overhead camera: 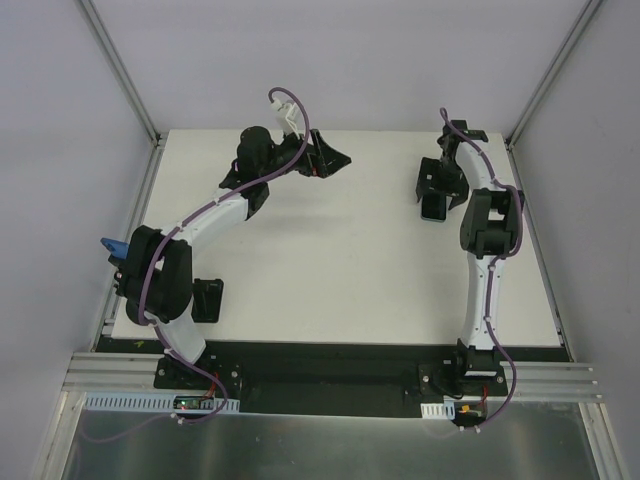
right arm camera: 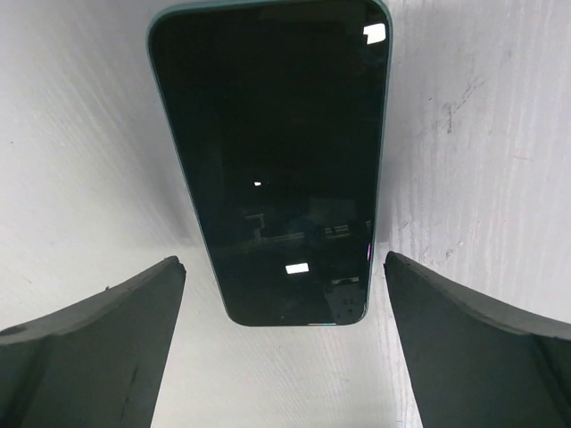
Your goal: Place the phone on the phone stand
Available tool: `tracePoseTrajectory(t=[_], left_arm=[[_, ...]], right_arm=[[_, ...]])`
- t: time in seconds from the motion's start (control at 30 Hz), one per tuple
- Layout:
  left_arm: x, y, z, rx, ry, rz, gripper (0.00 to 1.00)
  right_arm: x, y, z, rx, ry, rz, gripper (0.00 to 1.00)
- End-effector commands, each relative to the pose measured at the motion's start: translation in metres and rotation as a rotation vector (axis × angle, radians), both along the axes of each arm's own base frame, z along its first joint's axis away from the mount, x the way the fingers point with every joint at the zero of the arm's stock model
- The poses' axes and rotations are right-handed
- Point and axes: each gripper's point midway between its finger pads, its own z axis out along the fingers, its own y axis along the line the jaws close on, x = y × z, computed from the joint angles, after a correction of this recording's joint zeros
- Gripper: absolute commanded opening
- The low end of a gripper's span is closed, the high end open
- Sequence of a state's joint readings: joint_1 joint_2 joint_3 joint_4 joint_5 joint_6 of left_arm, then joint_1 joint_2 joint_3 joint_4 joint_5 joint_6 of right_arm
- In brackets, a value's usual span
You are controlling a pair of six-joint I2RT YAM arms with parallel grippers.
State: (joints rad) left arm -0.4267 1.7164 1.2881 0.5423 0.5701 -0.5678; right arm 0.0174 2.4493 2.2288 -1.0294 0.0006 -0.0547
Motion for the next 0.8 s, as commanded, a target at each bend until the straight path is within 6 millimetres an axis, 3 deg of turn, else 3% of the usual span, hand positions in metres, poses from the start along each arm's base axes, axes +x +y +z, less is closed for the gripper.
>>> tracePoseTrajectory(t=[0.0, 0.2, 0.33, 0.43, 0.77], left_arm=[[-0.004, -0.010, 0.028, -0.035, -0.081, -0.049, 0.97], [-0.005, -0.010, 0.029, -0.030, -0.087, -0.055, 0.97], [-0.005, -0.011, 0.026, -0.028, -0.080, -0.057, 0.97], [-0.005, -0.011, 0.027, -0.030, -0.079, -0.062, 0.97], [-0.006, -0.010, 0.030, -0.032, -0.083, -0.062, 0.97]], right_arm=[[0.003, 0.003, 0.005, -0.011, -0.001, 0.027, 0.96], [0.000, 0.005, -0.004, -0.013, 0.034, 0.030, 0.98], [-0.005, 0.010, -0.007, 0.006, 0.060, 0.015, 0.88], [-0.006, -0.005, -0.005, -0.103, 0.071, -0.006, 0.85], [-0.009, 0.019, -0.017, -0.108, 0.117, 0.108, 0.81]])
